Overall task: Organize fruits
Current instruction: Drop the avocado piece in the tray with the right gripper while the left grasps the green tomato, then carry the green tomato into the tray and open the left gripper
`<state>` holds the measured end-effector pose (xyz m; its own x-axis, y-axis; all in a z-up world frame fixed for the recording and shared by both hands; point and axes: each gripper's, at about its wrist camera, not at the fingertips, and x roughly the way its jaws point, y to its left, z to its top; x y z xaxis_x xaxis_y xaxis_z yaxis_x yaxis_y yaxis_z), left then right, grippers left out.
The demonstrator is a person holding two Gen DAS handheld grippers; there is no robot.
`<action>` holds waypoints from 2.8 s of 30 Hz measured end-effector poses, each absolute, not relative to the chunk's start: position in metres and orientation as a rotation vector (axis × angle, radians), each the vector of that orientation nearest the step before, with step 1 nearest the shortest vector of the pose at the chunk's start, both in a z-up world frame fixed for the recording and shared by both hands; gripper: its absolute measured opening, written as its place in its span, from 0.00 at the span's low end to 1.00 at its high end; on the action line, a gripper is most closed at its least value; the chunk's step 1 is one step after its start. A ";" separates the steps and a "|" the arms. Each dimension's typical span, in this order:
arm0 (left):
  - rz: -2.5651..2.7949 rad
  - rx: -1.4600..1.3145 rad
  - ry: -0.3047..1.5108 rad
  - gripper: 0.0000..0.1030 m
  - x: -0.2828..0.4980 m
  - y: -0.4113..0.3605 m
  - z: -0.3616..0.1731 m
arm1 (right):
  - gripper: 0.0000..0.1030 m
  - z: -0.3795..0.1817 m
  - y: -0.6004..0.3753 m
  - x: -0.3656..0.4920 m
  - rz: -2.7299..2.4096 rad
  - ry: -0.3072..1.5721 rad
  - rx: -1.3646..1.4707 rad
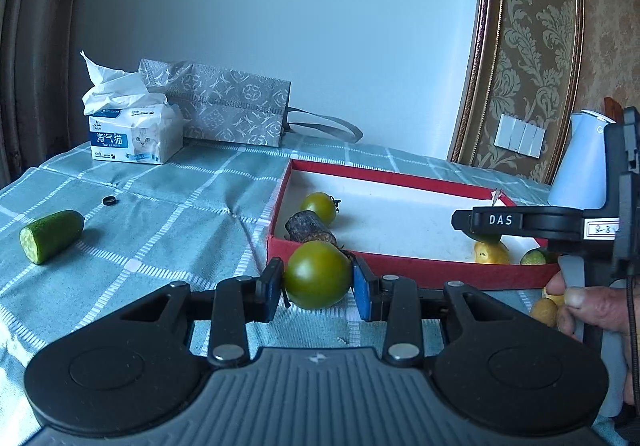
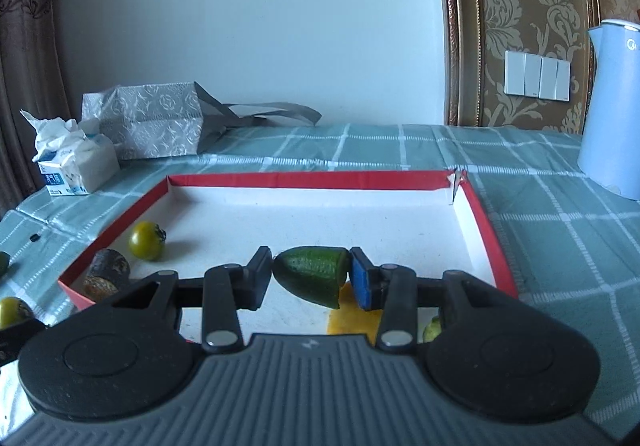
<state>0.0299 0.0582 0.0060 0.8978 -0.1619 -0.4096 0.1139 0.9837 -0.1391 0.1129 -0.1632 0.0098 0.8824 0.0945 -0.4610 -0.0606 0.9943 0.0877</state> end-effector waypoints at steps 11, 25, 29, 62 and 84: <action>-0.182 -0.094 0.390 0.34 0.021 0.052 0.009 | 0.49 0.018 -0.170 0.105 0.085 0.438 0.119; -0.228 -0.085 0.293 0.40 0.005 0.048 0.018 | 0.57 0.022 -0.243 0.038 0.059 0.373 0.273; -0.187 -0.064 0.277 0.41 0.003 0.046 0.019 | 0.57 0.024 -0.247 0.035 0.077 0.349 0.299; -0.305 0.167 0.497 0.43 0.001 0.008 -0.006 | 0.64 0.024 -0.238 0.031 0.141 0.354 0.274; -0.267 0.250 0.495 0.31 0.001 -0.004 -0.009 | 0.73 0.029 -0.243 0.027 0.127 0.317 0.296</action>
<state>0.0008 -0.0045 -0.0088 0.8469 -0.1908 -0.4964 0.3108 0.9350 0.1709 0.0271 -0.2427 0.0286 0.9427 0.1689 -0.2878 -0.0767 0.9490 0.3057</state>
